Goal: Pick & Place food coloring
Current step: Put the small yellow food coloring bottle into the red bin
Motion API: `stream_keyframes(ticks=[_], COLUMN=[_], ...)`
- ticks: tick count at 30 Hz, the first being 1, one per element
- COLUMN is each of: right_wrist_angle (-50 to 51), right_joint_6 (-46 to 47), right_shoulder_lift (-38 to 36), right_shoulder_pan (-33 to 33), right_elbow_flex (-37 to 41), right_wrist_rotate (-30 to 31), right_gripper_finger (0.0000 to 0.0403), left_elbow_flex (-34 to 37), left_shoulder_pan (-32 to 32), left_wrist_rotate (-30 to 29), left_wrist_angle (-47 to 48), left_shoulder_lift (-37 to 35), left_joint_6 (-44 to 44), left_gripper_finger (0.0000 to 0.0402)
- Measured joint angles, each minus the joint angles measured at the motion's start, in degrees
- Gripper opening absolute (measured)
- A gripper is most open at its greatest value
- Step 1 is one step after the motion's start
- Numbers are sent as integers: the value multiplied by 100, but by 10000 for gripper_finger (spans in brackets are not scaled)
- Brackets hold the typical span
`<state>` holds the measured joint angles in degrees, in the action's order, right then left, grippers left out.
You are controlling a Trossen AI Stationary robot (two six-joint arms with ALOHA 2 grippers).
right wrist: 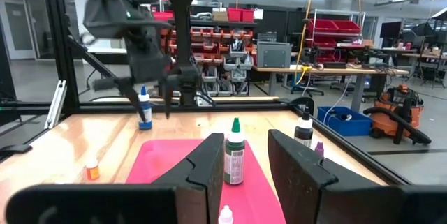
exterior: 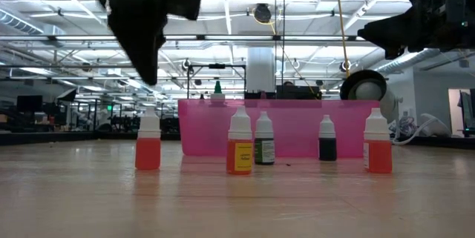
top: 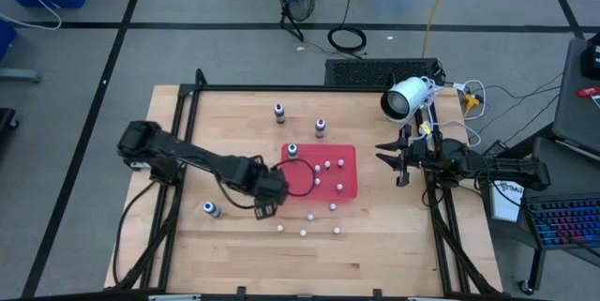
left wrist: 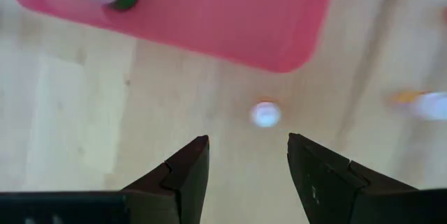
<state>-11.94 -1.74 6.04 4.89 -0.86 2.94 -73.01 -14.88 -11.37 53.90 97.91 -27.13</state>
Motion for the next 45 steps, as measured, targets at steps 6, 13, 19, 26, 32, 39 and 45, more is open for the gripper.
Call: stream_keyframes(ticks=[6, 13, 19, 26, 32, 39, 45], right_wrist_angle=[1, 15, 15, 15, 16, 12, 10], right_joint_6=[0, 0, 0, 0, 0, 0, 0], right_shoulder_lift=[0, 0, 0, 0, 0, 2, 2], right_shoulder_pan=[0, 0, 0, 0, 0, 0, 0], right_elbow_flex=[-1, 1, -1, 0, -1, 1, 1], right_wrist_rotate=[0, 0, 0, 0, 0, 0, 0], right_gripper_finger=[100, 100, 100, 100, 100, 100, 100], left_elbow_flex=[846, 1173, 1173, 1173, 1173, 1173, 1173], left_shoulder_pan=[-94, -68, 54, 223, 213, 201, 206], left_wrist_rotate=[62, 404, 382, 386, 416, 583, 579], left_wrist_angle=[-822, -1510, -1909, -1911, -2019, -2080, -2057], left_shoulder_lift=[-122, -120, -120, -119, 14, 235, 232], left_joint_6=[598, 611, 786, 797, 804, 887, 882], left_gripper_finger=[195, 195, 195, 195, 195, 195, 195])
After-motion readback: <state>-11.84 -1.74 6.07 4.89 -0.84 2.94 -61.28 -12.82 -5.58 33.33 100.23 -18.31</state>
